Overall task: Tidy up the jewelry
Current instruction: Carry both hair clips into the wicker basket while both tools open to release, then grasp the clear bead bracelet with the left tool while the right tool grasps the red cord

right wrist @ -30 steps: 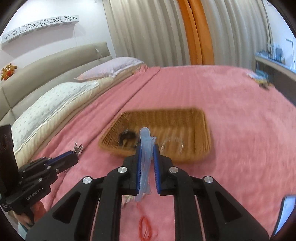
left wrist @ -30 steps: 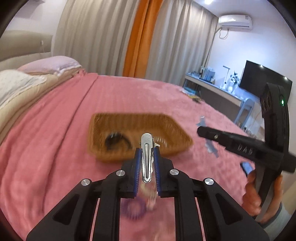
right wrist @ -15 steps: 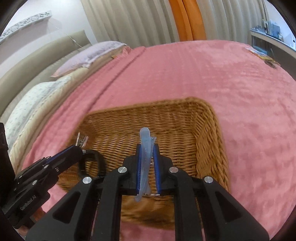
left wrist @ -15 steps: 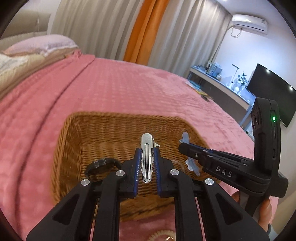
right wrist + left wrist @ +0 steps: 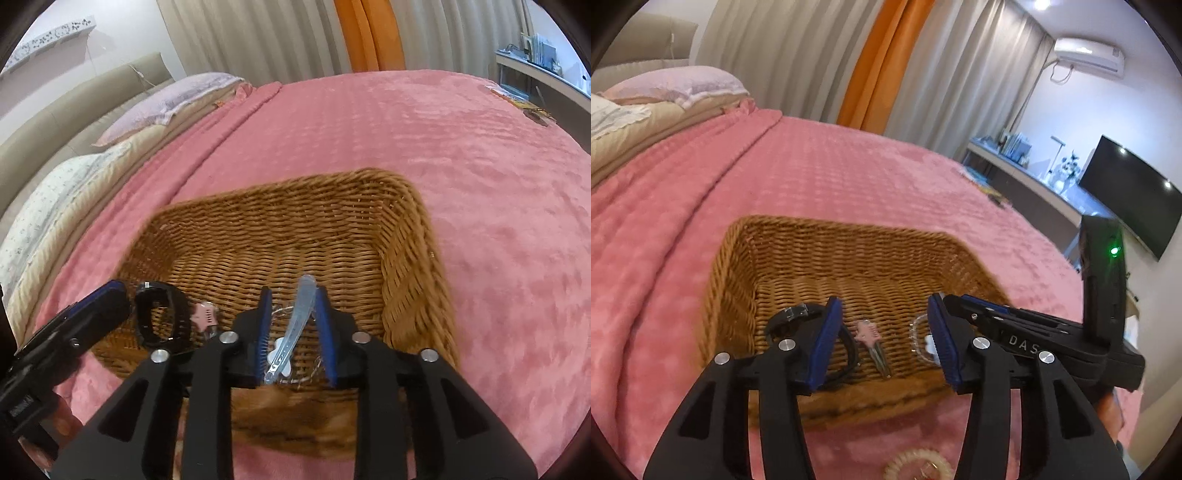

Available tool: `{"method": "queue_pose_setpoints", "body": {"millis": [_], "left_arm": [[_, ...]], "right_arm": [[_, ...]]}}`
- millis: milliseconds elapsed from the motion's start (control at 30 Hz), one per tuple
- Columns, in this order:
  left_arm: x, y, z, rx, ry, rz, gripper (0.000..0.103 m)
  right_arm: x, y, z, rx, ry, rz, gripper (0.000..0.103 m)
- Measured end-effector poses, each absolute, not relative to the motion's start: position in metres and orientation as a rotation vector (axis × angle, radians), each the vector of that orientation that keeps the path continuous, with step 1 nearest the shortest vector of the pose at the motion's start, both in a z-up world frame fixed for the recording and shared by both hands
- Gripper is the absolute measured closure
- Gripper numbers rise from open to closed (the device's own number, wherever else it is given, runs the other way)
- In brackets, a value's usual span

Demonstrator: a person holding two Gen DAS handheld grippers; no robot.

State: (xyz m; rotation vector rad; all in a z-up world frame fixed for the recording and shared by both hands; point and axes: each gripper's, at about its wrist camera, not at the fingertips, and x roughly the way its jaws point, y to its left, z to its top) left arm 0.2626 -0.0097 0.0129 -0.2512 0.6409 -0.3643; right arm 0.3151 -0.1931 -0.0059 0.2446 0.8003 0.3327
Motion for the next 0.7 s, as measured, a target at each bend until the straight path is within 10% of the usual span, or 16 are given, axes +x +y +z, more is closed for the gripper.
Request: {"method": "queue_pose_setpoints", "body": {"millis": [133, 267, 700], "left_arm": [[0.230, -0.001, 0.036, -0.271, 0.589, -0.376, 0.048], [0.179, 0.008, 0.059, -0.266, 0.530, -0.397, 0.047], [0.057, 0.008, 0.047, -0.226, 0.545, -0.379, 0.046]], "right_arm": [[0.284, -0.199, 0.017, 0.249, 0.758, 0.354, 0.080], [0.238, -0.205, 0.041, 0.225, 0.695, 0.370, 0.053], [0.120, -0.214, 0.025, 0.163, 0.707, 0.361, 0.053]]}}
